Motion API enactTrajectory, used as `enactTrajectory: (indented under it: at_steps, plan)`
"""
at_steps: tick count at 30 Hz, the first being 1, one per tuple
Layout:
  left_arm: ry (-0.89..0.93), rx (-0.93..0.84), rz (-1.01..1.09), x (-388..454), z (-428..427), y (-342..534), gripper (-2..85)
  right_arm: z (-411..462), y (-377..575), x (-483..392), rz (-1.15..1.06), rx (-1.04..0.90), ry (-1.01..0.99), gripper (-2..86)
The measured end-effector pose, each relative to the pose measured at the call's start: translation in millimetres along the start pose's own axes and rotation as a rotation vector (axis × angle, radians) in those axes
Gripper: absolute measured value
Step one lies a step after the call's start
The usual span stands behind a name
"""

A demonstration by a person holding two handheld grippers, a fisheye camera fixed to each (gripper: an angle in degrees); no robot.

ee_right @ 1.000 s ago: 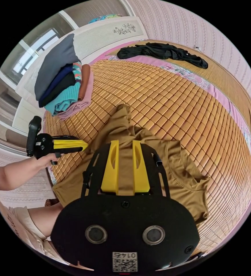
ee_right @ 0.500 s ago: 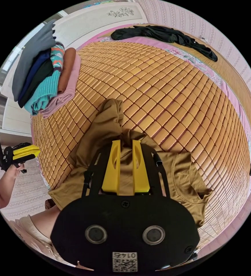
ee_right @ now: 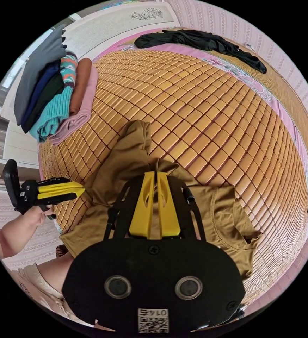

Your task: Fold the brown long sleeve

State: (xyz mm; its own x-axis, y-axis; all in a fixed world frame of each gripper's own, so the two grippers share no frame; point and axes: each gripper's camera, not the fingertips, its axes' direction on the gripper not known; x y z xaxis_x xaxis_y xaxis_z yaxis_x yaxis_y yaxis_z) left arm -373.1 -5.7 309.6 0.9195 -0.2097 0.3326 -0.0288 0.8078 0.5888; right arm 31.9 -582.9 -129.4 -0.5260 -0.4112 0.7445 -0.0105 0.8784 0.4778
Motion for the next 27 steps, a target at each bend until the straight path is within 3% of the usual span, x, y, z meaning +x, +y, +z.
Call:
enactTrajectory:
  at_steps: [9,14,23,27]
  plan:
    - [-0.170,0.057,0.000,-22,-105,43,-1.0,16,-14,0,-0.032,0.044,0.033,-0.4]
    - [-0.272,-0.076,-0.046,-53,-154,72,-1.0,29,-27,-5,-0.040,0.057,0.049,-0.4]
    - [-0.372,-0.250,-0.133,-126,-182,94,-0.9,65,-49,-26,-0.090,0.036,0.077,-0.3]
    - [-0.399,-0.184,-0.289,-185,-175,93,-0.6,83,-56,-32,-0.091,0.018,0.087,-0.1]
